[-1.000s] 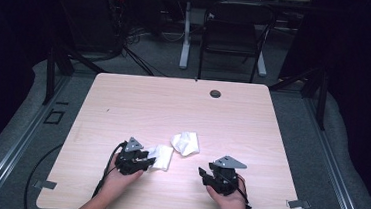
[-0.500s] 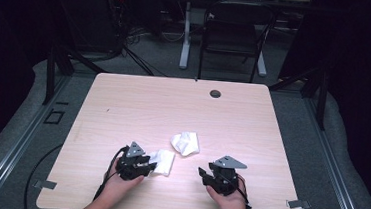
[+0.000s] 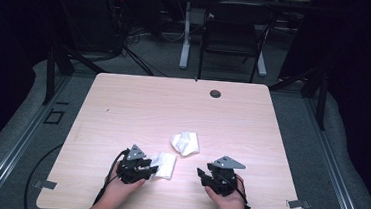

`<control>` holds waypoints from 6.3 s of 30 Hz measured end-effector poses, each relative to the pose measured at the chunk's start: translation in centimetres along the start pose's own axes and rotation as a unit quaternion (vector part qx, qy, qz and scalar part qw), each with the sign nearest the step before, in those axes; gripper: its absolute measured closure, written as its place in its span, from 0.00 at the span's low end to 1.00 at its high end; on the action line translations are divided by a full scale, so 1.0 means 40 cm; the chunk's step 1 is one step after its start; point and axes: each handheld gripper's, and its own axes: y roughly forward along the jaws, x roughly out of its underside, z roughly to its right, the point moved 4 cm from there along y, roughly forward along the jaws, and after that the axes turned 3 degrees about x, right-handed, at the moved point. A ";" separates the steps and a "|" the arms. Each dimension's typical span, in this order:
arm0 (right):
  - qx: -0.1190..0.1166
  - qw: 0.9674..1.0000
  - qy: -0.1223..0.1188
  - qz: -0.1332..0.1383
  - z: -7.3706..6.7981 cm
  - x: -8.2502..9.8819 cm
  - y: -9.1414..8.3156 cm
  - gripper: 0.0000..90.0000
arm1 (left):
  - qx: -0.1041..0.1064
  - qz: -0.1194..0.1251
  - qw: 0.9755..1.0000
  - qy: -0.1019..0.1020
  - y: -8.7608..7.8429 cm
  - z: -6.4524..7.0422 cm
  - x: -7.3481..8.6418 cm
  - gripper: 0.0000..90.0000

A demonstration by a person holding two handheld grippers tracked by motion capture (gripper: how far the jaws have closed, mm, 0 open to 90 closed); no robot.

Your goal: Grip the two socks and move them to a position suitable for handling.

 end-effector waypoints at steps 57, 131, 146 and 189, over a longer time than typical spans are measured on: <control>-0.058 0.991 -0.115 -0.035 -0.172 -0.028 0.047 0.79 | 0.001 -0.001 1.000 -0.007 -0.046 -0.010 -0.008 0.82; -0.069 0.990 -0.104 -0.060 -0.264 -0.033 0.148 0.97 | 0.037 -0.022 0.999 0.011 -0.004 0.024 0.009 0.96; -0.072 0.994 -0.079 -0.018 -0.225 -0.066 0.072 0.97 | 0.036 -0.022 0.999 0.013 -0.003 0.025 0.009 0.95; -0.015 0.996 -0.028 -0.082 -0.035 0.032 -0.036 0.90 | 0.033 -0.022 0.999 0.013 -0.006 0.030 0.012 0.94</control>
